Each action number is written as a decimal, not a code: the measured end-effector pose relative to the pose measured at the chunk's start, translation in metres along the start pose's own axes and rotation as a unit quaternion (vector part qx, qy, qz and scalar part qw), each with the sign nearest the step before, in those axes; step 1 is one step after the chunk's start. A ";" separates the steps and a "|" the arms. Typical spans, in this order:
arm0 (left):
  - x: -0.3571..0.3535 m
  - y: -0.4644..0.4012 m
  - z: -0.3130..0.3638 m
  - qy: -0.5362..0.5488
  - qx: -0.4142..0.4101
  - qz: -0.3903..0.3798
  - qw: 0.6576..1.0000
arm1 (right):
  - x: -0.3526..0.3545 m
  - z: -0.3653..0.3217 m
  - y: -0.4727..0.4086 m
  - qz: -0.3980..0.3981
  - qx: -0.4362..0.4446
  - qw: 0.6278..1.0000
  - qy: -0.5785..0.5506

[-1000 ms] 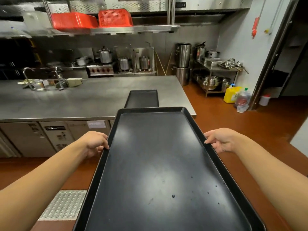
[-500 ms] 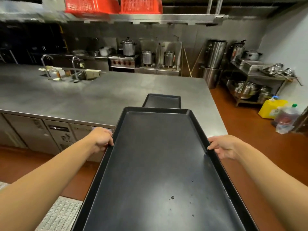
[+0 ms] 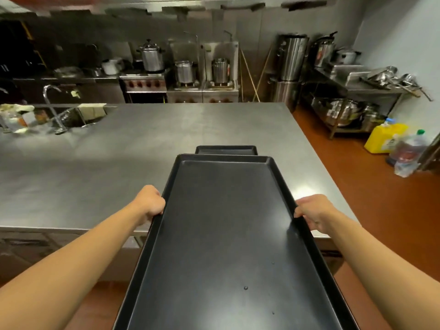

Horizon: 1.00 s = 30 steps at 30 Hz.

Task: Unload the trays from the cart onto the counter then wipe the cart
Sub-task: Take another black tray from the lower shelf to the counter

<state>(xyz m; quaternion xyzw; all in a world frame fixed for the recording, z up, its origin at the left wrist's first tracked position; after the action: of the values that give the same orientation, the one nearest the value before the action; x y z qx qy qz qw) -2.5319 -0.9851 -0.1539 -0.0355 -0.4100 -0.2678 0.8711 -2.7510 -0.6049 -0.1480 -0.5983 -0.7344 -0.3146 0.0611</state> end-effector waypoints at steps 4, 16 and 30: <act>-0.040 -0.080 0.017 -0.045 -0.011 0.002 0.999 | -0.036 -0.022 -0.083 0.012 -0.001 0.999 0.037; -0.128 -0.278 0.054 -0.123 0.024 0.013 0.992 | -0.132 -0.077 -0.288 0.055 -0.033 0.986 0.152; -0.190 -0.379 0.045 -0.129 0.034 -0.036 0.990 | -0.179 -0.086 -0.374 0.086 -0.029 0.971 0.223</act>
<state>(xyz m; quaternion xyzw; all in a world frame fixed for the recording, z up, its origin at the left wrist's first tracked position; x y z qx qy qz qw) -2.8504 -1.2129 -0.3234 -0.0252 -0.5292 -0.2783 0.8011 -3.0697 -0.8337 -0.3085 -0.5753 -0.6386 -0.4549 0.2330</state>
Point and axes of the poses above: each hand's wrist, its own y-axis away from the middle knuckle, its own x-axis out of the back of the hand, z = x × y, the point moved 3 cm from there along -y, towards the middle knuckle, and after that the axes turned 11 degrees about z, right-handed, at the moved point
